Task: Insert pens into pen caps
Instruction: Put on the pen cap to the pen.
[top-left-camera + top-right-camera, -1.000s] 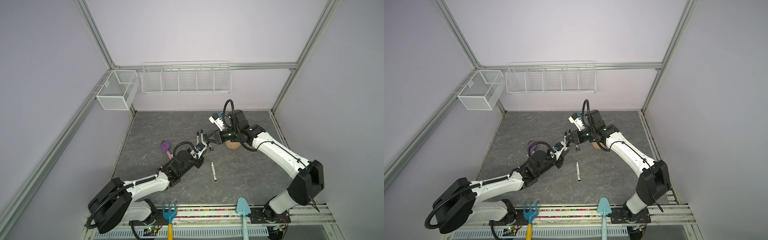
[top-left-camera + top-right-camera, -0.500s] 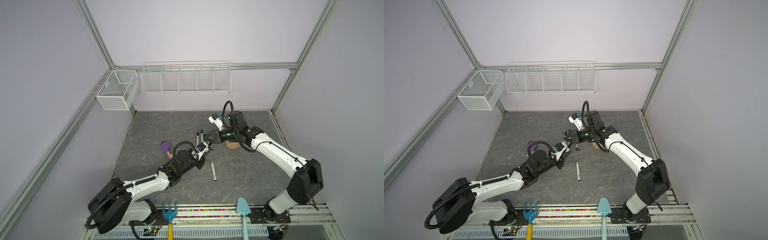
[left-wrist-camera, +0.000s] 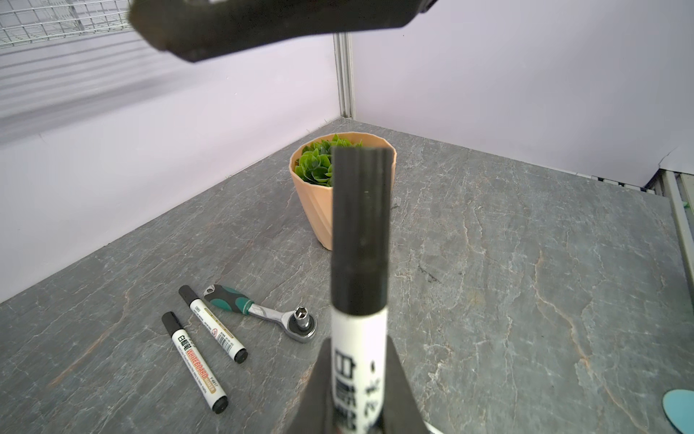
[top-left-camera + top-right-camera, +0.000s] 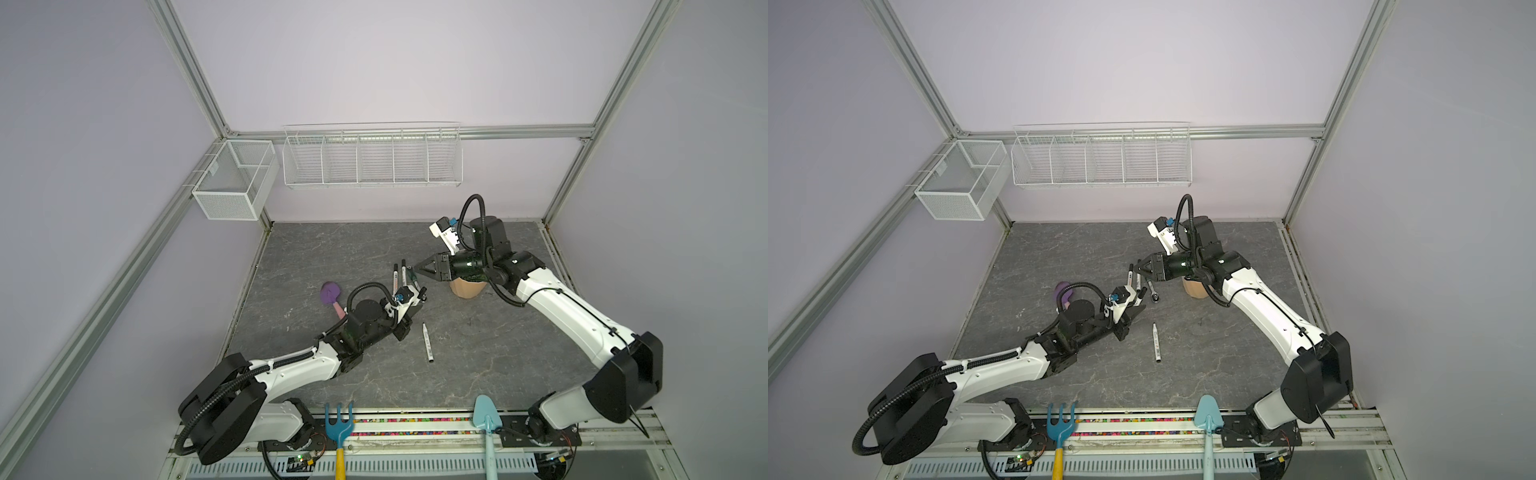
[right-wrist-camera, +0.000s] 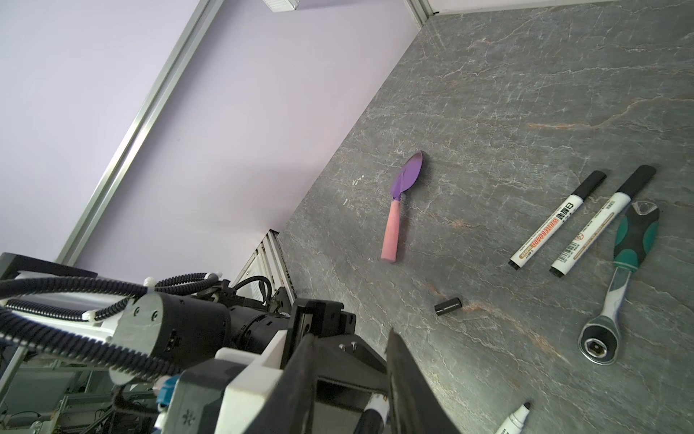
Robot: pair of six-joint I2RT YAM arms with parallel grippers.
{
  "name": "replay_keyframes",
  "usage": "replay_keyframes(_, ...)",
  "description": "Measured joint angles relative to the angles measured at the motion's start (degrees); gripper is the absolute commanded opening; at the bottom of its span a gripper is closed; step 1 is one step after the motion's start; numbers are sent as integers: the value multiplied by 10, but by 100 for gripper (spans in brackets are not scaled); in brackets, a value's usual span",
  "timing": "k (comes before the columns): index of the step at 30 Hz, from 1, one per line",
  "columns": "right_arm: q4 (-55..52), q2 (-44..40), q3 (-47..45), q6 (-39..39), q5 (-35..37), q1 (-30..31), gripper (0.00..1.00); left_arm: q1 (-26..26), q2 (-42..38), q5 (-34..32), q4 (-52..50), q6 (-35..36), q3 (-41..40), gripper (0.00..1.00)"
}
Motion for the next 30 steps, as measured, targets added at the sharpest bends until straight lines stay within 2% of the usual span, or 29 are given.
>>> replay_keyframes(11,-27,-3,-34,-14,32,38,34,0,3,1,13,-21,0,0)
replay_keyframes(23,-8,-3,-43,-14,42,42,14,0,3,-2,21,-56,2,0)
replay_keyframes(30,25,10,-43,-8,36,41,8,16,1,10,21,-102,5,0)
